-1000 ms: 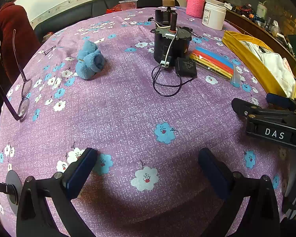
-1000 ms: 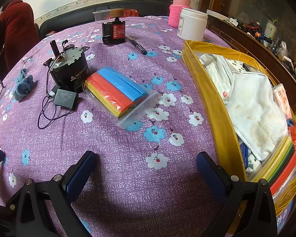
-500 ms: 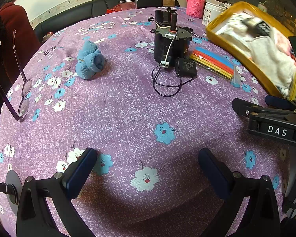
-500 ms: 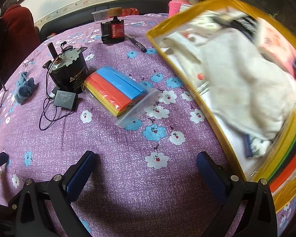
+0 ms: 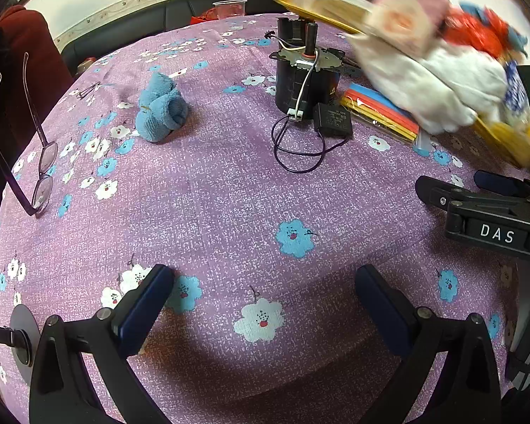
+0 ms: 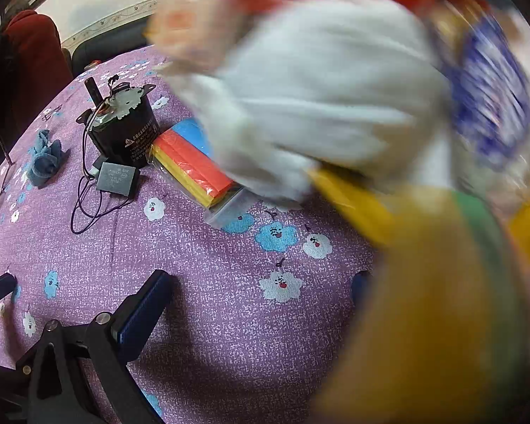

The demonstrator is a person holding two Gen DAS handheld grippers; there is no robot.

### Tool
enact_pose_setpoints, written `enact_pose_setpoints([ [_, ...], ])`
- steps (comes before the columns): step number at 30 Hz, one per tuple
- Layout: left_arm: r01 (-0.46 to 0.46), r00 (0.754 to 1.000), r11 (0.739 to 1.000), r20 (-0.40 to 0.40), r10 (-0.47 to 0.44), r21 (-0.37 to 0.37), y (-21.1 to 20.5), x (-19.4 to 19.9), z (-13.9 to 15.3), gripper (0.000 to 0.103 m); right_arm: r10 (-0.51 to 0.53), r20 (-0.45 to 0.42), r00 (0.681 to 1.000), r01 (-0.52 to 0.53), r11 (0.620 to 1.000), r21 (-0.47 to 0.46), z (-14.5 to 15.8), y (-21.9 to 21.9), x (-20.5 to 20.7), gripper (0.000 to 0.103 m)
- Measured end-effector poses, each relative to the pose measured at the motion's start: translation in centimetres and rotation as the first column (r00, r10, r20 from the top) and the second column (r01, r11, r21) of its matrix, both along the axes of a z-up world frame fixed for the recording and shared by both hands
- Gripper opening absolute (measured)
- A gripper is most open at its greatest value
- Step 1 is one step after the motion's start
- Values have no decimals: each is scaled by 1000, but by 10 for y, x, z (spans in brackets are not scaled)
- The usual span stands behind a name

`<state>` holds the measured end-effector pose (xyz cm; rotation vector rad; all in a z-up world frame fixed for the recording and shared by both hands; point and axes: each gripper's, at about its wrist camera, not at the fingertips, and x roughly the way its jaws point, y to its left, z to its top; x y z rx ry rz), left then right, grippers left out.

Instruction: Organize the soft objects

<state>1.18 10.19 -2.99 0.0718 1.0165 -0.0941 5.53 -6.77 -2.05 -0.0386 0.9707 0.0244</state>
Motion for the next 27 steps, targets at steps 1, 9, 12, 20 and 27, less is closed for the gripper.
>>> enact_pose_setpoints([
  [1, 0, 1000, 1000, 0, 0, 0, 0, 0, 0, 103, 0, 0, 1000, 0, 1000, 0, 0, 0, 0, 102],
  [9, -1, 1000, 1000, 0, 1, 0, 0, 1, 0, 103, 2, -1, 1000, -2, 1000, 1, 0, -1, 0, 102],
  [12, -1, 1000, 1000, 0, 1, 0, 0, 2, -1, 103, 2, -1, 1000, -2, 1000, 1, 1, -1, 1, 102],
  [20, -1, 1000, 1000, 0, 1, 0, 0, 3, -1, 103, 3, -2, 1000, -3, 1000, 1, 1, -1, 0, 102],
  [27, -1, 1000, 1000, 0, 1, 0, 1, 3, -1, 103, 3, -3, 1000, -3, 1000, 1, 2, 3, 2, 102],
])
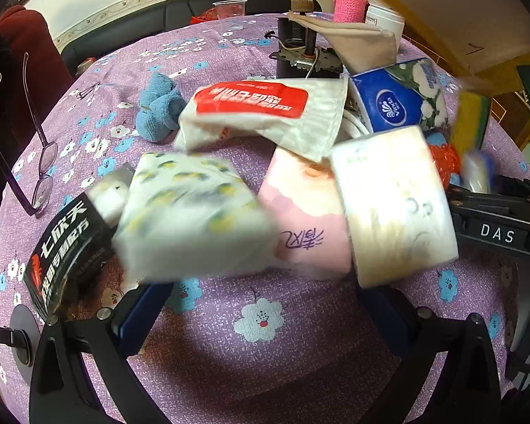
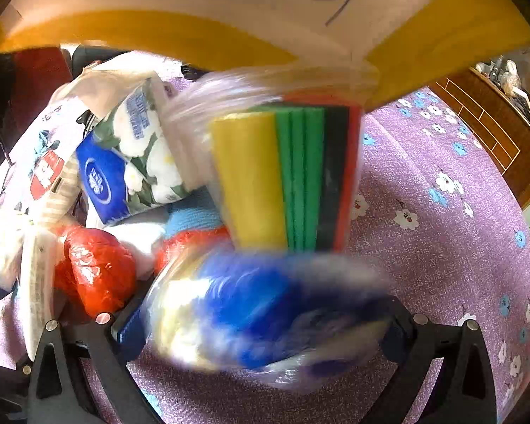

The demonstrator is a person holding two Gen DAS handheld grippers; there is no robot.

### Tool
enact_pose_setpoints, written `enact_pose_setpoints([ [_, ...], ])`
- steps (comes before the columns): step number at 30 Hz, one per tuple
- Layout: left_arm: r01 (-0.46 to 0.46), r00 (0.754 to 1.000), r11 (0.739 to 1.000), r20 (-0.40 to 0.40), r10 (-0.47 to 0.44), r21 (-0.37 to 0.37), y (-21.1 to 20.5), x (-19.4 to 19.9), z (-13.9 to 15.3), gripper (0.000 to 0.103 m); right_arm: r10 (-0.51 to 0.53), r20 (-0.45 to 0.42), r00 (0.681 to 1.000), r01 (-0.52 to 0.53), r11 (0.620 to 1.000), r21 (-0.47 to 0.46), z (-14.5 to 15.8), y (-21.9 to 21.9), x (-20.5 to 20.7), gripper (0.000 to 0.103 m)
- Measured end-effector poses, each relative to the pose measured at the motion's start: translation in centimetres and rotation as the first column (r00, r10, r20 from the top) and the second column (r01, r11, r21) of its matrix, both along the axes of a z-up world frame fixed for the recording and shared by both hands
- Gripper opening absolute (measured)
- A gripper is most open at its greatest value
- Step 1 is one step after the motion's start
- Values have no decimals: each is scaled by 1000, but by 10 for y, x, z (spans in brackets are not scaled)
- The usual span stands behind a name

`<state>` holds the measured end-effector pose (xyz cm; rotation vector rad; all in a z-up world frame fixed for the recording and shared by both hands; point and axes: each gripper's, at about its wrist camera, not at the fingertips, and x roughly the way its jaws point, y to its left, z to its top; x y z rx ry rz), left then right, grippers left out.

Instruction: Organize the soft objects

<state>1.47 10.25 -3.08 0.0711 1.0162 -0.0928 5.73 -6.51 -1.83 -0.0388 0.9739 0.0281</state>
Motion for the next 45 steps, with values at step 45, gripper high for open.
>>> enact_pose_setpoints([
  [45, -4, 1000, 1000, 4, 4, 0, 1, 4, -1, 103, 3, -3, 1000, -3, 1000, 2, 0, -4, 0, 102],
])
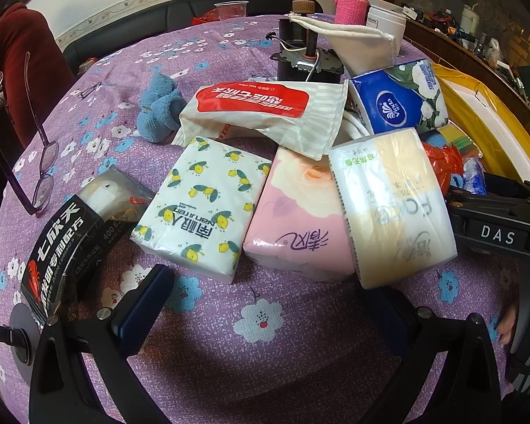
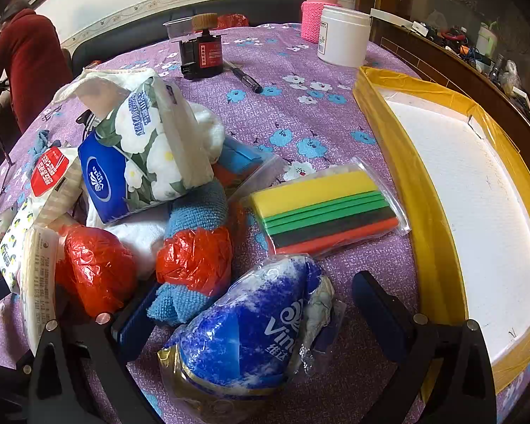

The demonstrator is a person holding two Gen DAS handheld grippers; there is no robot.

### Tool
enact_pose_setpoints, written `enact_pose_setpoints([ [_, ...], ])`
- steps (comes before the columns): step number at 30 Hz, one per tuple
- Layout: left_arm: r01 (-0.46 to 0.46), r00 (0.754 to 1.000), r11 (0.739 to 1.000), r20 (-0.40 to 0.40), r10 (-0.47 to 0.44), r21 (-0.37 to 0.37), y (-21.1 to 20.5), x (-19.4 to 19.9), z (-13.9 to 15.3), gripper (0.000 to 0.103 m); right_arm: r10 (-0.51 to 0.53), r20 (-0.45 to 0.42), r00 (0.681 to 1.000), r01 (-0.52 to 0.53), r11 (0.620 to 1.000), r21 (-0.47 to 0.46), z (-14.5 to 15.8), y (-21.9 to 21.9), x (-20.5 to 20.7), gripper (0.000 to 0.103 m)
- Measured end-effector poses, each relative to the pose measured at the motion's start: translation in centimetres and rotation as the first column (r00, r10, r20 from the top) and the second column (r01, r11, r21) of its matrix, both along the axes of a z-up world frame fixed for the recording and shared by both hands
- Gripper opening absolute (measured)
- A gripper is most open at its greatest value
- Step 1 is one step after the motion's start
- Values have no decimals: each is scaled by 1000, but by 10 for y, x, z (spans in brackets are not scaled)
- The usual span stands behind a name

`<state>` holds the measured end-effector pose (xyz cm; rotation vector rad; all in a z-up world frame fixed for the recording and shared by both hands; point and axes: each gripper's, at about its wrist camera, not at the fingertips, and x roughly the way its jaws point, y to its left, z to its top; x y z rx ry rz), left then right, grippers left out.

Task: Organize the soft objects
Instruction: 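Move the left gripper to the black snack packet and grasp it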

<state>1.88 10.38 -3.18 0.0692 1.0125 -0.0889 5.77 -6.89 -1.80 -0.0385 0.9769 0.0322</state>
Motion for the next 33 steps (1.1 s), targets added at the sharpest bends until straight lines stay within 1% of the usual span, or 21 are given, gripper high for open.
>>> enact_pose_setpoints([
  [6, -5, 1000, 1000, -1, 5, 0, 0, 1, -1, 103, 10, -3, 1000, -10, 1000, -3, 0, 0, 1, 102],
  [8, -2, 1000, 1000, -13, 2, 5, -1, 0, 0, 103, 61, -25, 998, -61, 998, 0, 0, -1, -2, 102],
  [9, 2, 1000, 1000, -21, -2, 9, -1, -2, 1, 103, 111, -57, 992, -111, 994, 4, 1, -1, -3, 103],
  [10, 10, 999, 1000, -35, -10, 10, -1, -6, 2, 103, 136, -77, 988, -136, 991, 6, 2, -2, -4, 102],
  [12, 47, 998, 999, -45, -47, -1, 0, -18, 3, 103, 194, -87, 977, -193, 981, 20, 3, -7, -16, 102],
  [14, 79, 996, 997, -40, -79, 12, -2, -32, 3, 103, 231, -82, 969, -230, 973, 25, 4, -9, -31, 102],
  [16, 93, 995, 995, -29, -92, 23, -1, -47, 5, 103, 290, -59, 955, -288, 957, 47, 9, -12, -50, 102],
  [18, 95, 995, 995, -17, -95, 26, 3, -57, 10, 103, 326, -14, 945, -325, 945, 23, 15, -13, -68, 102],
  [20, 95, 995, 995, 26, -96, 22, 10, -67, 24, 103, 364, 34, 931, -364, 931, 9, 21, -15, -82, 102],
  [22, 74, 995, 997, 64, -76, 35, 21, -71, 39, 103, 383, 78, 920, -387, 921, 37, 29, -22, -95, 102],
  [24, 21, 995, 997, 94, -28, 72, 35, -69, 50, 103, 397, 128, 909, -411, 904, 117, 37, -32, -100, 101],
  [25, -9, 995, 996, 99, 0, 90, 43, -66, 53, 103, 398, 143, 906, -416, 899, 137, 40, -36, -103, 101],
  [29, -104, 992, 984, 88, 93, 141, 68, -47, 53, 103, 412, 197, 890, -443, 884, 152, 48, -38, -113, 101],
  [31, -131, 990, 978, 76, 120, 161, 79, -34, 50, 103, 417, 211, 884, -452, 876, 166, 51, -36, -115, 101],
  [33, -155, 987, 974, 55, 148, 163, 89, -23, 44, 103, 417, 222, 881, -457, 872, 176, 52, -39, -110, 101],
])
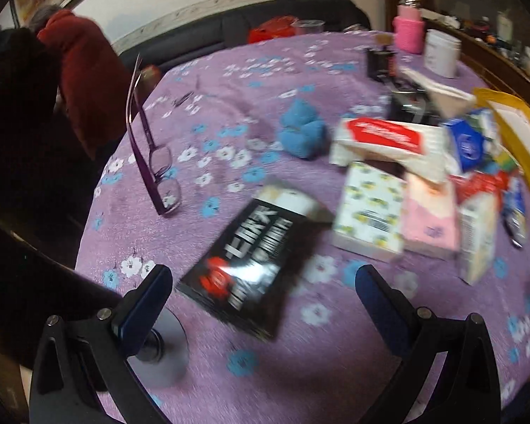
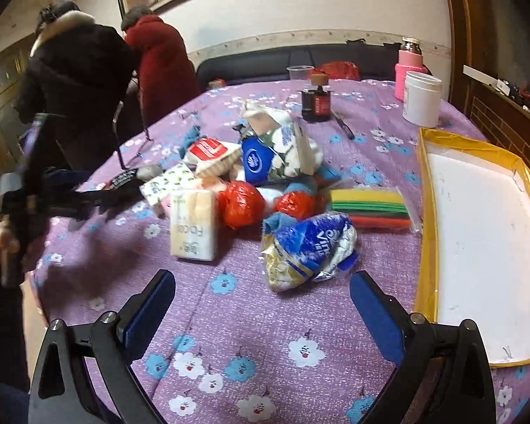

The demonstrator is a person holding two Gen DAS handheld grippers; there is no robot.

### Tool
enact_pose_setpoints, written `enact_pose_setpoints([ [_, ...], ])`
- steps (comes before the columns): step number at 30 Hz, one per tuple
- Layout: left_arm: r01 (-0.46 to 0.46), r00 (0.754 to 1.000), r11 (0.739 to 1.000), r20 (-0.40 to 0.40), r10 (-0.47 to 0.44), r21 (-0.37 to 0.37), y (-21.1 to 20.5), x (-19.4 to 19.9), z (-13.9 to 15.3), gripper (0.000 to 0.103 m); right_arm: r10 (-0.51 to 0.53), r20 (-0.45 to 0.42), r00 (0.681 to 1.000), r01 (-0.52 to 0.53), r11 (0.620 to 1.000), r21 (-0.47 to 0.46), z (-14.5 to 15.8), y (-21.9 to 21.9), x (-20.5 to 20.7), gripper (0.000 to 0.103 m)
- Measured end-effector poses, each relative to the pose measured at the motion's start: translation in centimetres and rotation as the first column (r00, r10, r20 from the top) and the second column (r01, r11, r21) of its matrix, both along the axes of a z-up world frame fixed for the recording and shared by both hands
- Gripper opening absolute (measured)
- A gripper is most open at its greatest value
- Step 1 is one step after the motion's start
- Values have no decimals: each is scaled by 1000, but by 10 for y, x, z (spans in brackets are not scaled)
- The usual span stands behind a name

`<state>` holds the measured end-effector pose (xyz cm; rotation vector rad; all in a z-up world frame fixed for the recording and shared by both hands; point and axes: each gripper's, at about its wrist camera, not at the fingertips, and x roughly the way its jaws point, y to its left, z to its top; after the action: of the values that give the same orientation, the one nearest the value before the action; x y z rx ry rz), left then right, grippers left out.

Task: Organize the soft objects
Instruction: 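Move the left gripper to the black snack packet and grasp it, then lift the black packet with the left gripper while the right gripper grasps the blue Vinda tissue bag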

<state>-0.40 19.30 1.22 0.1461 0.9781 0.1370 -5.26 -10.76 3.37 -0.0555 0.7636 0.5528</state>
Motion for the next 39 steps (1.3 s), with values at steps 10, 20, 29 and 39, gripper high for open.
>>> enact_pose_setpoints([
  [10, -28, 996, 998, -91, 24, -48, 4, 29, -31, 58, -28, -31, 999, 29, 999, 26, 2, -16, 7, 101],
  [20, 32, 997, 987, -65, -43, -158, -41, -18, -30, 55, -64, -142, 988, 62, 998, -17, -15, -10, 43, 99],
  [29, 27, 998, 987, -55, -36, -161, -46, -12, -34, 60, -109, -173, 979, 87, 988, -131, -30, 7, 74, 99],
  [39, 34, 999, 981, 1, -34, -193, -37, -16, -27, 51, -109, -142, 984, 94, 990, -110, -25, -4, 65, 53],
])
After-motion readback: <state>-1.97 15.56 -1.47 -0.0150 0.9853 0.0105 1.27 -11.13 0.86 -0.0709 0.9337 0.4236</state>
